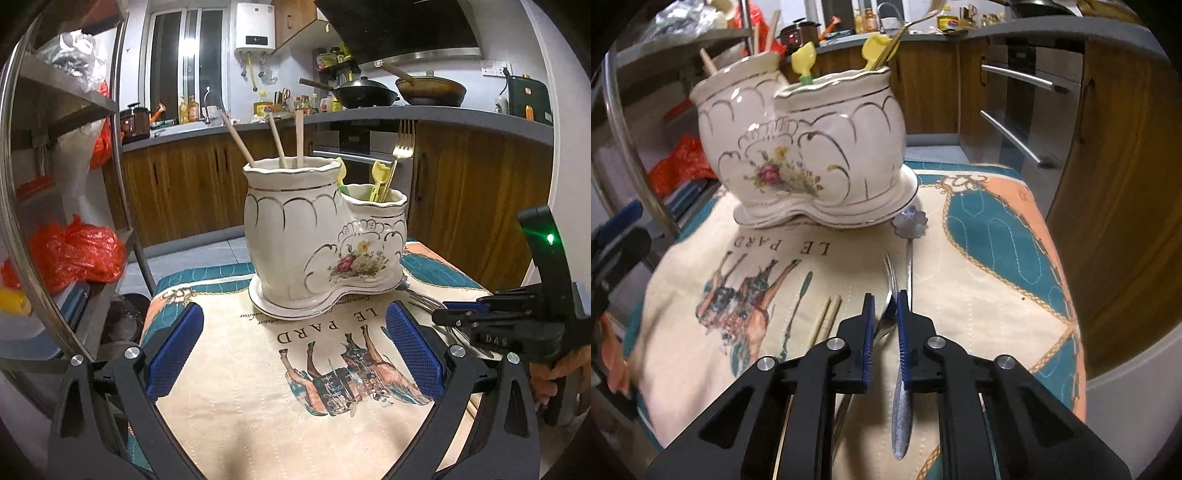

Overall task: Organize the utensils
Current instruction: 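Grasp a silver spoon with the right tool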

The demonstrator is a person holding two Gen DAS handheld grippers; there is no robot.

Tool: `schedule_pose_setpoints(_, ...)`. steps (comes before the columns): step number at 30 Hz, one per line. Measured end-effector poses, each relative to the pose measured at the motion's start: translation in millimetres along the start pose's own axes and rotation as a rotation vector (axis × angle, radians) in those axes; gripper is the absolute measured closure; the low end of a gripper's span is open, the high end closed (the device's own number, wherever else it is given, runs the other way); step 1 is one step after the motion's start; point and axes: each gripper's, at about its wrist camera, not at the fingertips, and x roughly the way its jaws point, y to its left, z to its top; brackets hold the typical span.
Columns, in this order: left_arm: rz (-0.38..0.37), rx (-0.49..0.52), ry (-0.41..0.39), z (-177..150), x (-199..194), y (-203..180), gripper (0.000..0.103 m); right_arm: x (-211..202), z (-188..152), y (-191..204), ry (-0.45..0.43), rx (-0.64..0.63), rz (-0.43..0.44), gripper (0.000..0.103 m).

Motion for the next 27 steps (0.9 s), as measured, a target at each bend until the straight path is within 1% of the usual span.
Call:
schedule_pose_setpoints(2,-0.003,0.005,0.001,0,-1,-3,0.006,-1,0,-4,-0.004,0.022,0.024,0.095)
schedule_pose_setpoints(4,-0.015,0.003,0.021,1,0,-6,0.006,-5,1,-7,-0.016,0.039,0.044,0.097)
schedule_pose_setpoints(7,-0.045,0.005,0.082,3,3,-15,0.006,-17,2,-13,-0.050,0.046,0.069,0.099)
schedule_pose_setpoints(10,-0.092,0.008,0.129,0,3,-28,0.006,-35,3,-21,-0.106,0.054,0.086,0.099)
schedule_pose_setpoints(15,-0.132,0.002,0.229,-8,9,-51,0.006,-61,5,-30,-0.214,0.071,0.130,0.099)
schedule_pose_setpoints(16,-0.138,-0.004,0.249,-10,11,-54,0.008,-68,5,-30,-0.238,0.066,0.140,0.099)
schedule_pose_setpoints(18,-0.163,-0.021,0.296,-15,16,-61,0.016,-77,4,-29,-0.276,0.054,0.159,0.099)
schedule_pose_setpoints(20,-0.174,-0.028,0.344,-20,22,-68,0.027,-88,3,-25,-0.316,0.036,0.170,0.100)
schedule_pose_setpoints(21,-0.178,-0.026,0.365,-23,24,-72,0.030,-93,3,-24,-0.338,0.027,0.172,0.100)
schedule_pose_setpoints(23,-0.183,-0.020,0.391,-26,27,-80,0.040,-103,2,-23,-0.379,0.013,0.172,0.100)
schedule_pose_setpoints(24,-0.188,-0.018,0.401,-28,27,-82,0.042,-107,1,-23,-0.401,0.011,0.170,0.100)
schedule_pose_setpoints(26,-0.198,-0.006,0.423,-31,28,-91,0.051,-116,-1,-22,-0.452,0.005,0.167,0.100)
schedule_pose_setpoints(27,-0.192,0.005,0.431,-31,29,-94,0.052,-121,-1,-21,-0.478,0.004,0.166,0.100)
